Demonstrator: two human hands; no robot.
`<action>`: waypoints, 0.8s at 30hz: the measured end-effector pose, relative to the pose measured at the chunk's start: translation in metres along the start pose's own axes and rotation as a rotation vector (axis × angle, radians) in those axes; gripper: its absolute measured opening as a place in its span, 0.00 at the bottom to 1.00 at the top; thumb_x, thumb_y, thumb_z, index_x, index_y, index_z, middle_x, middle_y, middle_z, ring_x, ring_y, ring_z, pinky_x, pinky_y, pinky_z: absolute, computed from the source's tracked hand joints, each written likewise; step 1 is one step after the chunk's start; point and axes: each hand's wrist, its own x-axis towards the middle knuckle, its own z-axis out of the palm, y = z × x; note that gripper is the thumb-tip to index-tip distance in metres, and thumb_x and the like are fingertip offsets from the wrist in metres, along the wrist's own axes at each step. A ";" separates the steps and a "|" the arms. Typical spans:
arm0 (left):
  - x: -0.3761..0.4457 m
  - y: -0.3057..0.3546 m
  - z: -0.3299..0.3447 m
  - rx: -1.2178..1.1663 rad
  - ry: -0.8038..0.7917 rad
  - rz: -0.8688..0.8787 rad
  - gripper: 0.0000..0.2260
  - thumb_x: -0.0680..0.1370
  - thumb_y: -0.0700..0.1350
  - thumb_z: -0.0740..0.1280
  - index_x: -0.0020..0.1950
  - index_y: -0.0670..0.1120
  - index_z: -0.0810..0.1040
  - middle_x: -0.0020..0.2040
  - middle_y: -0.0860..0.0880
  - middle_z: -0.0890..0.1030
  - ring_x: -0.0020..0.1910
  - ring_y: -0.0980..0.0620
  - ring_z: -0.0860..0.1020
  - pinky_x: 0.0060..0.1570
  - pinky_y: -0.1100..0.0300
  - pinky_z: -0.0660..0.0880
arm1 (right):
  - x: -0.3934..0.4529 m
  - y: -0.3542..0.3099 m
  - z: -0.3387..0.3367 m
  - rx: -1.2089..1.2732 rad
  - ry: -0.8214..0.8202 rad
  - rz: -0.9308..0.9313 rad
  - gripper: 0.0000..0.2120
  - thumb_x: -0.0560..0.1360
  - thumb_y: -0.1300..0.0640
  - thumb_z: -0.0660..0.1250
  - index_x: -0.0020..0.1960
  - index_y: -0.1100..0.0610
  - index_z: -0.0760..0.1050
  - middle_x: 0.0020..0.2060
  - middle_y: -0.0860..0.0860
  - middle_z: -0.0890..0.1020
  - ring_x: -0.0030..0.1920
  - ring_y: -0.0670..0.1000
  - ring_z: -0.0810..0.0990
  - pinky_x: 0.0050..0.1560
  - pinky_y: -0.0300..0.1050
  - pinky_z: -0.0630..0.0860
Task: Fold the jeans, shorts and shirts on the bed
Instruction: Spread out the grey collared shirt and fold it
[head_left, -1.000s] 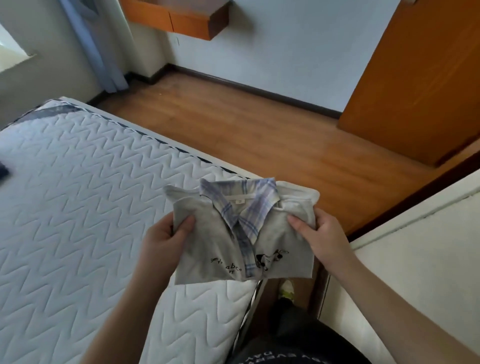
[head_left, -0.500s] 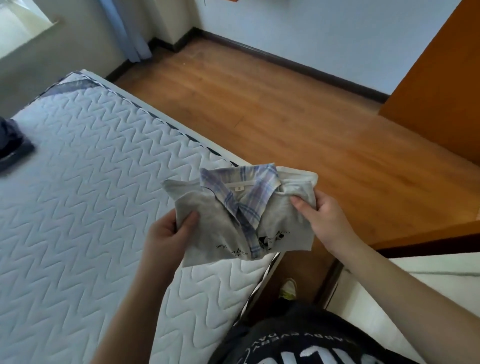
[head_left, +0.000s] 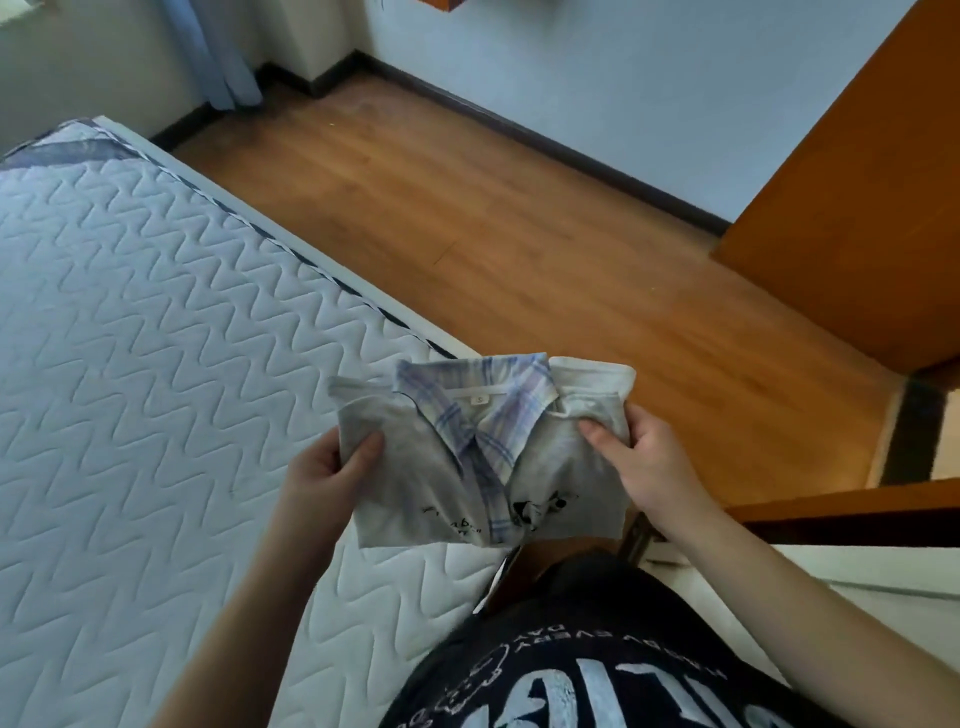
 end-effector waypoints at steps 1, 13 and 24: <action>0.006 0.004 0.006 0.006 -0.014 0.009 0.07 0.79 0.44 0.67 0.45 0.51 0.85 0.43 0.47 0.86 0.42 0.53 0.84 0.37 0.65 0.78 | 0.005 -0.002 -0.007 0.004 0.017 -0.004 0.04 0.76 0.50 0.70 0.50 0.48 0.79 0.44 0.44 0.86 0.43 0.46 0.85 0.43 0.45 0.80; 0.095 0.031 0.105 0.118 0.048 0.023 0.07 0.78 0.46 0.68 0.43 0.53 0.84 0.42 0.48 0.86 0.41 0.53 0.84 0.37 0.63 0.80 | 0.130 -0.002 -0.065 -0.026 -0.050 -0.024 0.02 0.77 0.50 0.69 0.49 0.47 0.79 0.42 0.40 0.85 0.41 0.42 0.83 0.37 0.32 0.75; 0.129 0.051 0.207 -0.206 0.298 -0.207 0.07 0.78 0.46 0.68 0.50 0.45 0.84 0.50 0.41 0.85 0.52 0.40 0.83 0.52 0.46 0.79 | 0.235 -0.021 -0.117 -0.064 -0.271 -0.038 0.05 0.76 0.51 0.69 0.46 0.40 0.78 0.42 0.35 0.83 0.43 0.37 0.81 0.38 0.28 0.73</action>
